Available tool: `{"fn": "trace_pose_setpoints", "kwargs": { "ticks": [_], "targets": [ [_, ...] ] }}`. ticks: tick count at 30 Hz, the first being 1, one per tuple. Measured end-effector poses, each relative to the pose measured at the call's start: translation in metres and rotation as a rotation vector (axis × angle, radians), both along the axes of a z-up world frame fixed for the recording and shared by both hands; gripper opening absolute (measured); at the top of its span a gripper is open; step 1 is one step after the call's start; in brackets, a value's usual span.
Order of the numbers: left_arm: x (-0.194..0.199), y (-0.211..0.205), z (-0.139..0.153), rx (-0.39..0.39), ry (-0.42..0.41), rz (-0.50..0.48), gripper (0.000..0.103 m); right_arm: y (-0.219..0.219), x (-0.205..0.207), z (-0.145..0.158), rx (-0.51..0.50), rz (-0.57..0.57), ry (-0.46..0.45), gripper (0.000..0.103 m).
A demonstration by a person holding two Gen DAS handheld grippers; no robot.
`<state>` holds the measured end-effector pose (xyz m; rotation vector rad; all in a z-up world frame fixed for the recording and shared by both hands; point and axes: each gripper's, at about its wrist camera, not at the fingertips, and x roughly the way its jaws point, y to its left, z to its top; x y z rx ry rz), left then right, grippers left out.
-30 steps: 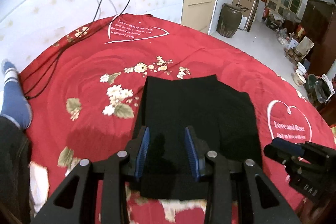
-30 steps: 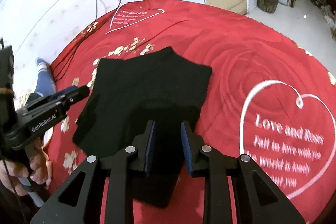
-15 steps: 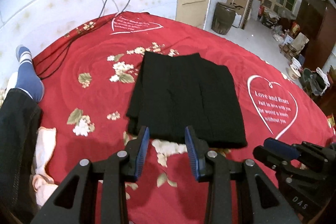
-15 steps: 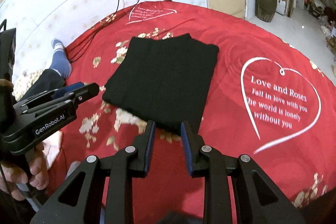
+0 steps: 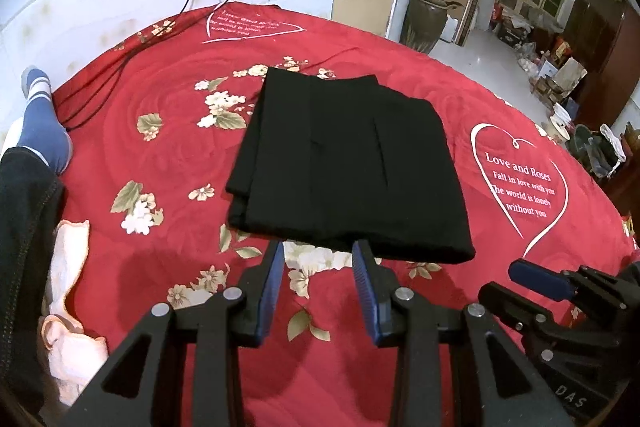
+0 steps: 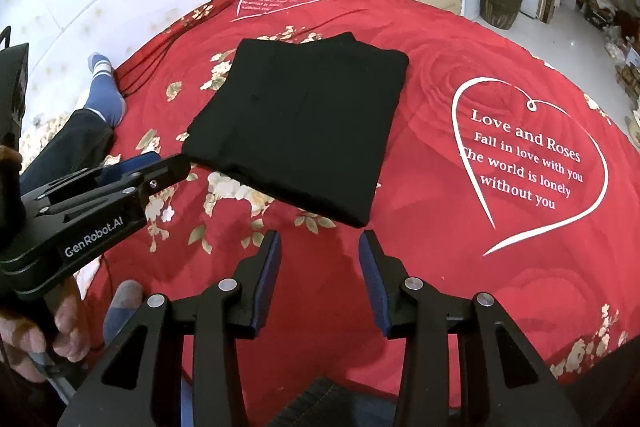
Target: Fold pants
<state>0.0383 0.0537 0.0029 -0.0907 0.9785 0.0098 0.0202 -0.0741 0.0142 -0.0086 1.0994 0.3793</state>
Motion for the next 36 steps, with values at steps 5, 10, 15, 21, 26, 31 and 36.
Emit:
{"fn": "trace_pose_setpoints", "kwargs": {
  "ticks": [5, 10, 15, 21, 26, 31, 36],
  "targets": [
    [0.0002, -0.0028, -0.0012, 0.006, 0.001, -0.007, 0.040, 0.0006, -0.0025, -0.0027, -0.001, -0.001, -0.001, 0.041],
    [-0.0011, -0.0031, -0.0015, 0.007, 0.002, -0.004, 0.042, 0.0014, -0.0040, -0.0057, -0.001, 0.003, 0.002, 0.041],
    [-0.0007, -0.0025, -0.0022, 0.004, 0.006, 0.003, 0.044, 0.0011, -0.0033, -0.0060, -0.001, 0.003, 0.005, 0.041],
    [-0.0009, -0.0028, -0.0018, 0.009, 0.003, 0.004, 0.046, 0.0019, -0.0043, -0.0075, 0.000, 0.005, 0.010, 0.041],
    [-0.0008, -0.0032, -0.0016, 0.017, 0.002, 0.004, 0.046, 0.0013, -0.0036, -0.0062, 0.004, 0.005, 0.005, 0.041],
    [-0.0006, -0.0035, -0.0018, 0.020, 0.002, 0.005, 0.046, 0.0011, -0.0035, -0.0061, 0.006, 0.003, 0.004, 0.041],
    [-0.0003, -0.0041, -0.0023, 0.020, 0.004, 0.008, 0.046, 0.0012, -0.0037, -0.0064, 0.007, 0.003, 0.005, 0.041]
  ]
}}
